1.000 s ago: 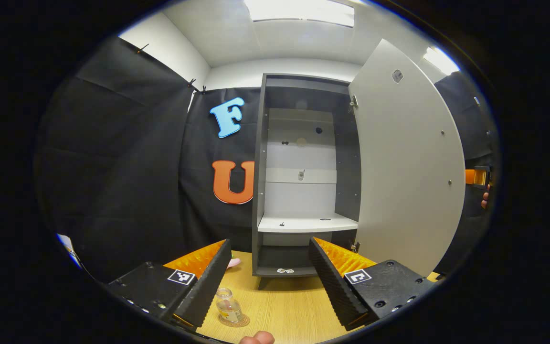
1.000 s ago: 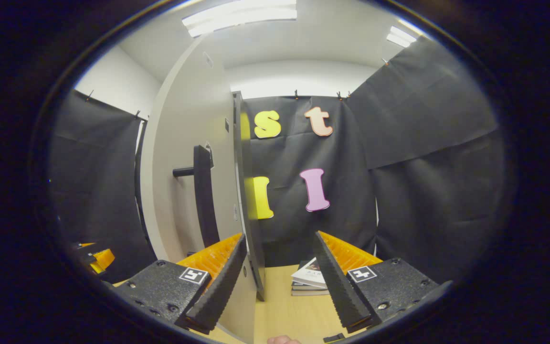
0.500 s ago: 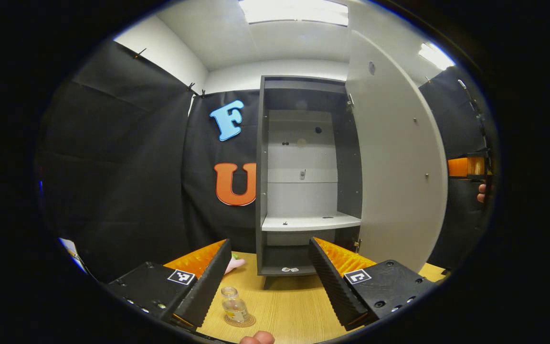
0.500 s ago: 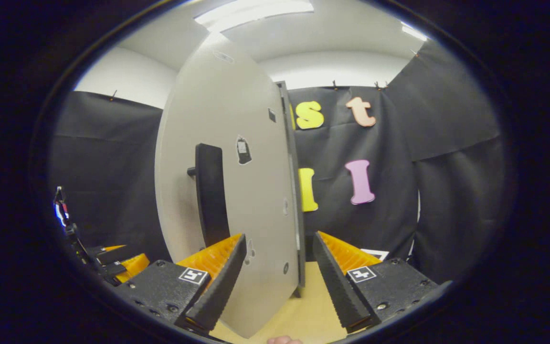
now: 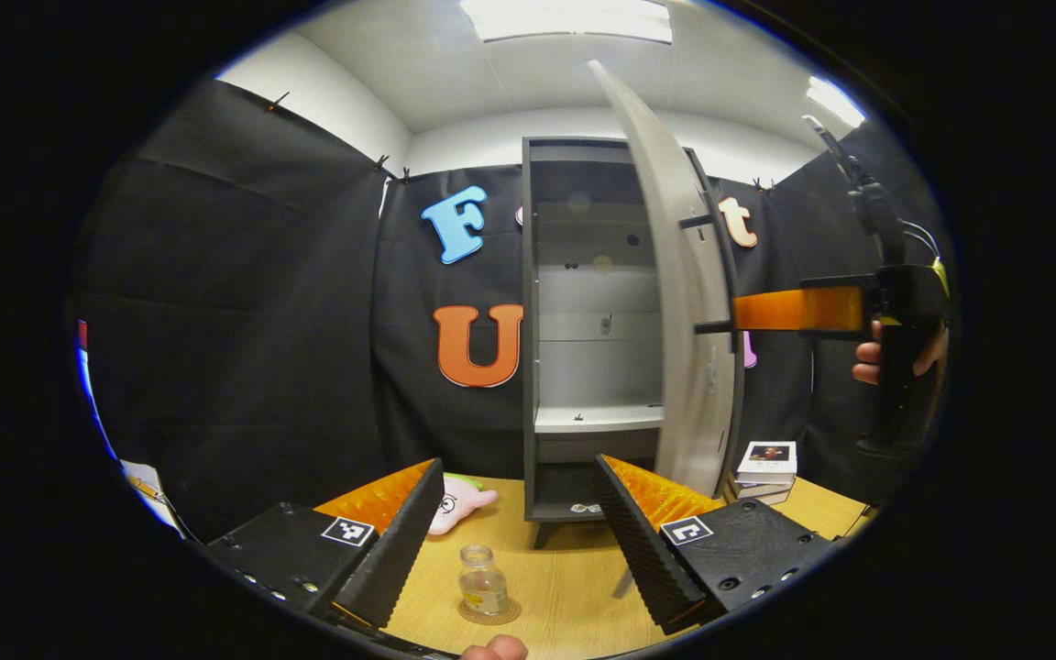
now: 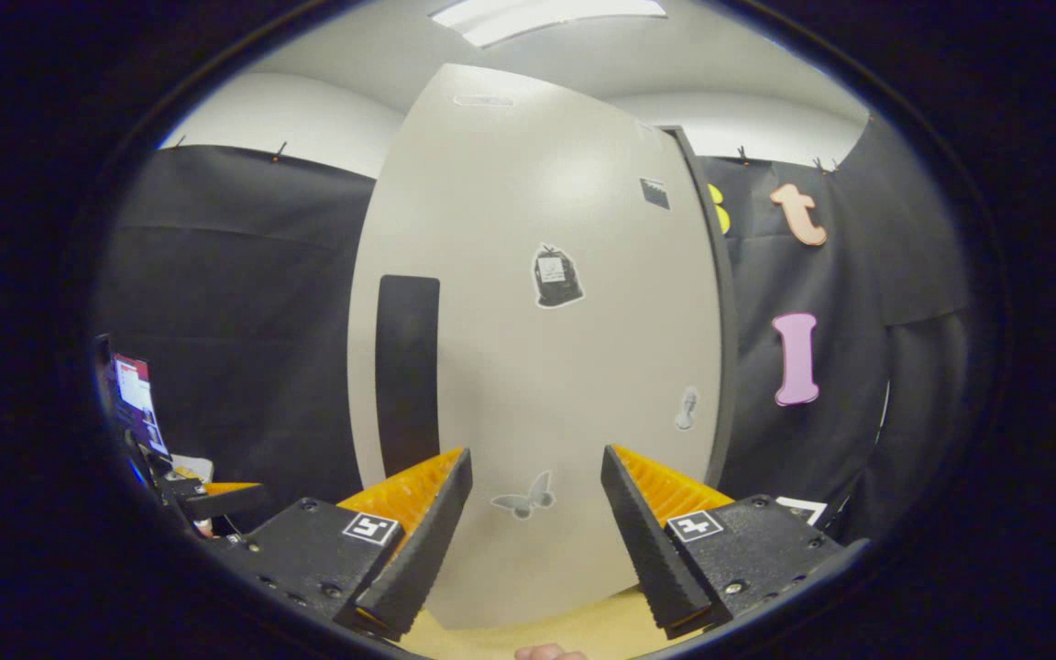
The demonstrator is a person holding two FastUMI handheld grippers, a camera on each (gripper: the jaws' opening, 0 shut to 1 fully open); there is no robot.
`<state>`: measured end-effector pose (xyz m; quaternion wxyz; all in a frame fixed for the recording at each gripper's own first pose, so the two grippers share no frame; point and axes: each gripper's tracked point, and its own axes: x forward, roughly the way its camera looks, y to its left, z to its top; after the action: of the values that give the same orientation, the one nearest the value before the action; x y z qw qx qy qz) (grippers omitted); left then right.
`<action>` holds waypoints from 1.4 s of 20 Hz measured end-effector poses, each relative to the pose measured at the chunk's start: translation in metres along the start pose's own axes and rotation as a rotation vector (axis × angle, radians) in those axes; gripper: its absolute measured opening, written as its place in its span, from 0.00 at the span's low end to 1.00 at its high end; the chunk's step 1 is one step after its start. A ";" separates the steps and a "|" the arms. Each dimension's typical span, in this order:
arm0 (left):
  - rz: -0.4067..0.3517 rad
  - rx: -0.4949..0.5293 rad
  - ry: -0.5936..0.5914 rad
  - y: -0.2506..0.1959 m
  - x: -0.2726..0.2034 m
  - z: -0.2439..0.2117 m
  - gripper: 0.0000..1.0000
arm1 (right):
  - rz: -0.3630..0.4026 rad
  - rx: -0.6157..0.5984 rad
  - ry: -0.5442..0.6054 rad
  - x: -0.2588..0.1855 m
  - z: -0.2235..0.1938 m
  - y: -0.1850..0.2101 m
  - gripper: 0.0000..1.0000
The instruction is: Open the cabinet door with the right hand, grasp the bottle in the cabinet with the left hand and place it on the coaster, then close the cabinet door with the right hand.
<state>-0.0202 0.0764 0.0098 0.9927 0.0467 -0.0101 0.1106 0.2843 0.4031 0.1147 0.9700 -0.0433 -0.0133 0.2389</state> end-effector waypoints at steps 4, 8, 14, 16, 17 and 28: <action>0.029 -0.006 0.001 0.014 0.000 0.001 0.98 | 0.045 0.010 -0.002 0.063 -0.005 0.040 0.92; 0.054 -0.025 0.003 0.025 -0.002 0.000 0.98 | 0.034 -0.004 0.007 0.103 -0.007 0.050 0.92; 0.066 -0.046 0.033 0.033 -0.003 -0.010 0.98 | 0.009 0.020 -0.014 0.075 0.000 0.031 0.93; 0.051 -0.055 0.032 0.028 -0.001 -0.008 0.97 | -0.018 0.022 -0.031 0.046 0.002 0.017 0.93; 0.044 -0.059 0.029 0.024 -0.001 -0.007 0.96 | -0.036 0.024 -0.035 0.028 0.001 0.010 0.90; -0.129 -0.106 0.005 -0.052 0.002 -0.001 0.95 | -0.344 0.045 0.022 -0.159 -0.058 -0.096 0.92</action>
<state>-0.0064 0.0261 0.0045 0.9989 -0.0057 -0.0104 0.0456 0.1906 0.2398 0.0645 0.9974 -0.0212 -0.0046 0.0689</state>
